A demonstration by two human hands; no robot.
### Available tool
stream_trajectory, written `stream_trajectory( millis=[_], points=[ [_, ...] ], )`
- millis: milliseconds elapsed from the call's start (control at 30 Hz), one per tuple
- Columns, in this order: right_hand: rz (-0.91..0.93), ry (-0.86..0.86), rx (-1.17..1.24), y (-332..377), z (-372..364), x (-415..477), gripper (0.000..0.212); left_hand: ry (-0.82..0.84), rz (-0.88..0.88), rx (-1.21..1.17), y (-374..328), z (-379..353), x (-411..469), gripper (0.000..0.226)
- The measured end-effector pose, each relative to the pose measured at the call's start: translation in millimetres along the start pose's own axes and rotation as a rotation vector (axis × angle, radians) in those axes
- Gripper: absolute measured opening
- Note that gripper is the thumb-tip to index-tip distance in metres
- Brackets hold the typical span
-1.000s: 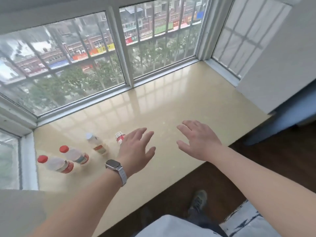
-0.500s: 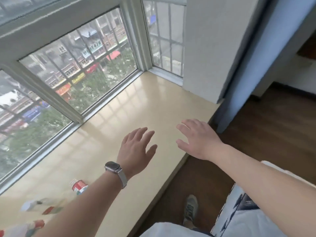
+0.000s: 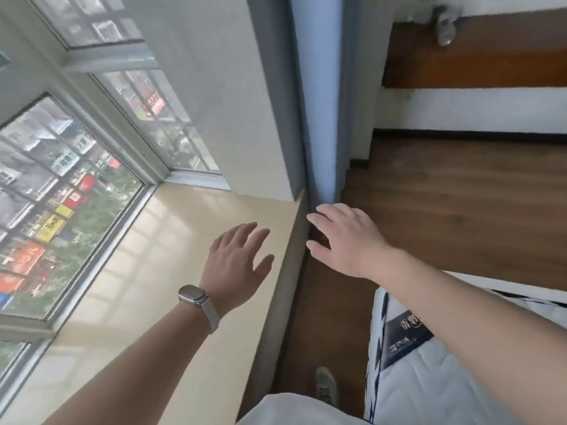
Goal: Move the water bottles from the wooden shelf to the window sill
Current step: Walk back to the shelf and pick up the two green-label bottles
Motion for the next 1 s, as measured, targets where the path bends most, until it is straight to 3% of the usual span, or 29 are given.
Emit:
stream_trajectory(
  millis=[200, 467, 733, 1000],
  points=[
    [-0.188, -0.052, 0.009, -40, 11, -36, 0.071, -0.012, -0.183, 0.011, -49, -5, 45, 0.053],
    [-0.352, -0.1, -0.072, -80, 26, -48, 0.052, -0.005, -0.368, -0.016, -92, -20, 108, 0.054],
    [-0.494, -0.048, -0.138, -127, 39, -3, 0.054, 0.018, -0.475, -0.076, -107, -46, 208, 0.052],
    [-0.524, 0.045, -0.231, -178, 56, 75, 0.055, -0.03, -0.582, -0.128, -111, -57, 298, 0.045]
  ],
)
Point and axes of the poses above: each hand's wrist, its own x-axis towards the middle knuckle, its own z-axis out of the back of the hand, y = z × x, the point moved 2 cm from there along x, towards the middle knuckle, and after that the axes turned 15 degrees about z, right-handed, at the moved point
